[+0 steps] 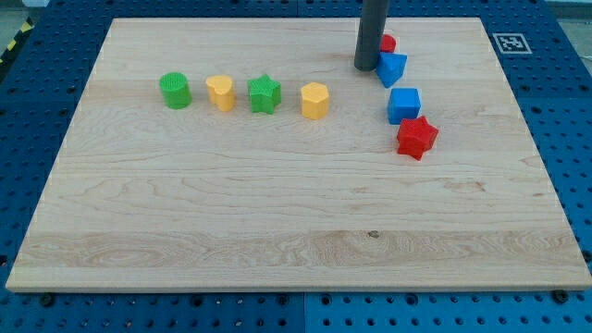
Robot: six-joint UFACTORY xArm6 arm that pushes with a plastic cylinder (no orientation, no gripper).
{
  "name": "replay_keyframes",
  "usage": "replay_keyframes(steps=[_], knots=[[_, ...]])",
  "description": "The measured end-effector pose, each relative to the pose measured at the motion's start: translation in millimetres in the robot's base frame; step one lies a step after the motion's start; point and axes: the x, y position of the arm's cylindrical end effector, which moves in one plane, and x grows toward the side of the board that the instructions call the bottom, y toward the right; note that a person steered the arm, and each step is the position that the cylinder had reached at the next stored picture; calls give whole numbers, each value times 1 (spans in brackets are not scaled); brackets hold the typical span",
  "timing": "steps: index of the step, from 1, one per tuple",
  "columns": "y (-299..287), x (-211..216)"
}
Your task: Adjust the red blocks in the vertical line of blocks
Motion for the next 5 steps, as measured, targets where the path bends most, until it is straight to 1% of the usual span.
replay_keyframes(steps=[2,3,5], knots=[[-1,-13],[-3,-28],[-3,-30]])
